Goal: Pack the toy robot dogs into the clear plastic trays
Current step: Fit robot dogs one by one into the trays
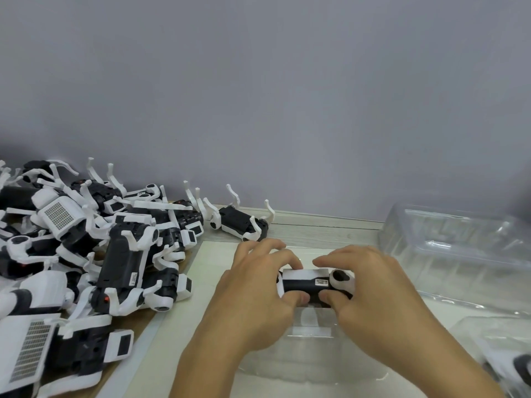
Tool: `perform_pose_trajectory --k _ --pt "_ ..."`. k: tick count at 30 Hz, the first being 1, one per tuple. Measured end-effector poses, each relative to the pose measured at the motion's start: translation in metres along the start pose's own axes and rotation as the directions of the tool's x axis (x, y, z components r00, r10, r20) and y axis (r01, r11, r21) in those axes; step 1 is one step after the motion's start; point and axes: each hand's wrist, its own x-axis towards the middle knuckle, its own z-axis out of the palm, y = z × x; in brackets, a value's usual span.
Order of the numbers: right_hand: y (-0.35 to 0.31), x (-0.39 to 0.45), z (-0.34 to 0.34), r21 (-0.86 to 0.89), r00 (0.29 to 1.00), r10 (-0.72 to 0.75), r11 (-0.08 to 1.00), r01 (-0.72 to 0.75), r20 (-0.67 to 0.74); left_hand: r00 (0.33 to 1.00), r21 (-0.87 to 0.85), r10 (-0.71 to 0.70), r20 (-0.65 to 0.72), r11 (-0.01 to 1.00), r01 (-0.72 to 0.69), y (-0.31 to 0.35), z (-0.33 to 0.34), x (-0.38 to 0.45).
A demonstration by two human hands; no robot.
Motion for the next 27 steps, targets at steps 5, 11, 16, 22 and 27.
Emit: perform_pose_trajectory --k 5,11,16,22,27 --pt "0.014 0.001 -0.025 -0.016 0.997 0.081 0.997 -0.081 0.006 1.0 0.015 0.012 -0.013 1.0 -0.012 0.0 0.0 0.001" --pt "0.015 0.003 -0.019 -0.004 0.987 0.149 0.989 -0.149 -0.063 1.0 0.074 0.016 -0.016 0.997 -0.015 0.001 0.001 0.001" --pt "0.015 0.003 -0.01 -0.019 0.973 0.212 0.976 -0.215 -0.092 1.0 0.114 -0.005 0.001 0.994 0.005 0.002 0.001 0.002" --pt "0.013 0.003 -0.009 -0.043 0.977 0.198 0.978 -0.202 -0.082 1.0 0.145 -0.025 0.016 0.989 0.022 0.003 0.001 0.002" --pt "0.015 0.002 -0.023 -0.01 0.983 0.175 0.985 -0.175 0.048 1.0 0.117 -0.024 0.001 0.993 0.024 0.003 0.001 0.001"
